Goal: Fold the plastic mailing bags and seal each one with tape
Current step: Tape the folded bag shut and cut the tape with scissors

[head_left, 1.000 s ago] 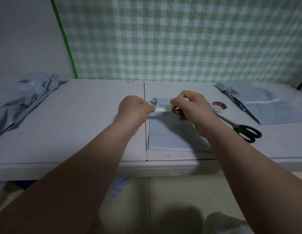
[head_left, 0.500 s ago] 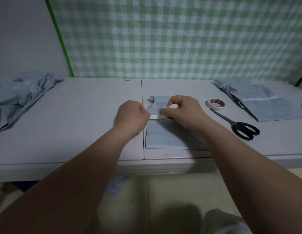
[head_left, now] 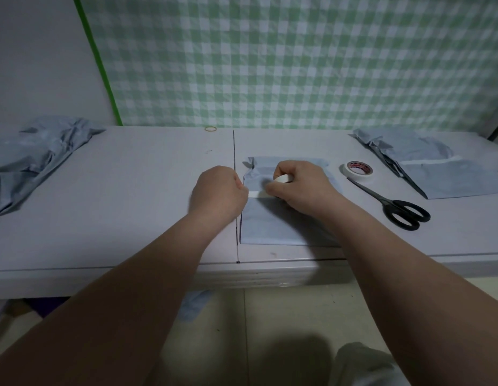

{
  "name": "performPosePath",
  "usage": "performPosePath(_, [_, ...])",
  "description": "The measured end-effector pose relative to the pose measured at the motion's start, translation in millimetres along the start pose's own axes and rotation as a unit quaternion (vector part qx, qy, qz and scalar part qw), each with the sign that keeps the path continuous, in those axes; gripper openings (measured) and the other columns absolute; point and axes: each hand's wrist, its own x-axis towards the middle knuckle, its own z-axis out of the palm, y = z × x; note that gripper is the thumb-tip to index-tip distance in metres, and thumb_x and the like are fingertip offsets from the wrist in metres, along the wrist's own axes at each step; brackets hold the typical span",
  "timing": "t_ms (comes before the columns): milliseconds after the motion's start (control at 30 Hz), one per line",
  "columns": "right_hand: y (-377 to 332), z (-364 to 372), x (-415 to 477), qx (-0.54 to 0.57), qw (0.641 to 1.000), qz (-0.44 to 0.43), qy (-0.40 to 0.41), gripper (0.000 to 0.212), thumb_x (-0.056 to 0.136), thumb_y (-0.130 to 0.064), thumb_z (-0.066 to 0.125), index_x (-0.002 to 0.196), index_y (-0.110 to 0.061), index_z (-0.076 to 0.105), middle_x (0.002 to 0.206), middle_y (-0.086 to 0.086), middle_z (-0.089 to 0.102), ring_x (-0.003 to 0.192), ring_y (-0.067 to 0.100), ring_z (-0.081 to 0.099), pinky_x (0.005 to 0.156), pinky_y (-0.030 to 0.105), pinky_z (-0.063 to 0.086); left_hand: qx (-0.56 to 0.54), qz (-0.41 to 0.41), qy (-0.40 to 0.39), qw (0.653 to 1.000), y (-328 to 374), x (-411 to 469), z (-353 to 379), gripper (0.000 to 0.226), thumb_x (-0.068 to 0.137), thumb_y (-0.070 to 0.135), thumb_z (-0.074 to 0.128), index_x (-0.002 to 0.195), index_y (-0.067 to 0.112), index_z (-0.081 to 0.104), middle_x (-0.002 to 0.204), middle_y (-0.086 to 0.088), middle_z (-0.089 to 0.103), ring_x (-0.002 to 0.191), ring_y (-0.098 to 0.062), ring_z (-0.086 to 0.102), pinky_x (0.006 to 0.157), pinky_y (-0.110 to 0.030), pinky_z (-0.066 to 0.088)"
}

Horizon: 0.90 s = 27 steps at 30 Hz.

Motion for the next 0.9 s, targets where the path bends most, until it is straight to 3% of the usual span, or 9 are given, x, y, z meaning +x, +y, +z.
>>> performPosePath(233, [-0.3, -0.1, 0.3, -0.026, 1.0, -0.003, -0.015, 0.025, 0.078, -0.02, 0.066, 0.059, -0.022, 0.049, 0.061, -0.007, 0.051, 0.063, 0.011, 0.048, 0.058, 0.026, 0.04, 0.052, 0.002, -0.016, 0.998, 6.1, 5.0, 0.5, 0.011, 0.082, 0.013, 0.055, 0.074, 0.01, 0.061, 0.082, -0.006, 0.061, 0.075, -0.025, 0.053, 0.062, -0.027, 0.036])
performPosePath(433, [0.4, 2.4, 1.2, -0.057, 0.998, -0.006, -0.019, 0.024, 0.077, -0.021, 0.065, 0.059, -0.023, 0.049, 0.064, -0.008, 0.052, 0.074, 0.017, 0.051, 0.066, 0.029, 0.043, 0.09, 0.0, -0.016, 0.996, 10.2, 3.2, 3.4, 0.02, 0.082, 0.01, 0.052, 0.064, 0.016, 0.044, 0.076, -0.003, 0.051, 0.074, -0.024, 0.048, 0.058, -0.029, 0.032])
performPosePath(600, [-1.3, 1.8, 2.0, -0.074, 0.997, -0.005, -0.033, 0.024, 0.078, -0.022, 0.064, 0.06, -0.024, 0.048, 0.064, -0.008, 0.051, 0.074, 0.018, 0.05, 0.065, 0.029, 0.041, 0.127, -0.011, -0.033, 0.991, 16.4, 4.7, -3.0, 0.008, 0.083, 0.018, 0.054, 0.08, 0.019, 0.046, 0.091, 0.0, 0.051, 0.094, -0.025, 0.051, 0.075, -0.034, 0.036])
performPosePath(767, [-2.5, 1.3, 2.6, -0.09, 0.995, -0.007, -0.044, 0.024, 0.078, -0.022, 0.064, 0.061, -0.022, 0.047, 0.063, -0.007, 0.049, 0.072, 0.018, 0.049, 0.062, 0.028, 0.037, 0.051, -0.038, -0.065, 0.996, 9.8, 9.5, -13.3, 0.015, 0.08, 0.01, 0.053, 0.088, 0.017, 0.043, 0.096, -0.003, 0.053, 0.088, -0.025, 0.05, 0.073, -0.036, 0.039])
performPosePath(900, [-1.9, 2.3, 1.0, -0.095, 0.995, -0.009, -0.041, 0.024, 0.079, -0.024, 0.063, 0.061, -0.022, 0.047, 0.064, -0.007, 0.05, 0.072, 0.019, 0.049, 0.063, 0.028, 0.038, -0.002, -0.002, 0.005, 1.0, 7.8, -2.5, -20.2, 0.032, 0.081, -0.002, 0.045, 0.107, 0.014, 0.053, 0.106, -0.005, 0.059, 0.092, -0.023, 0.051, 0.074, -0.031, 0.04])
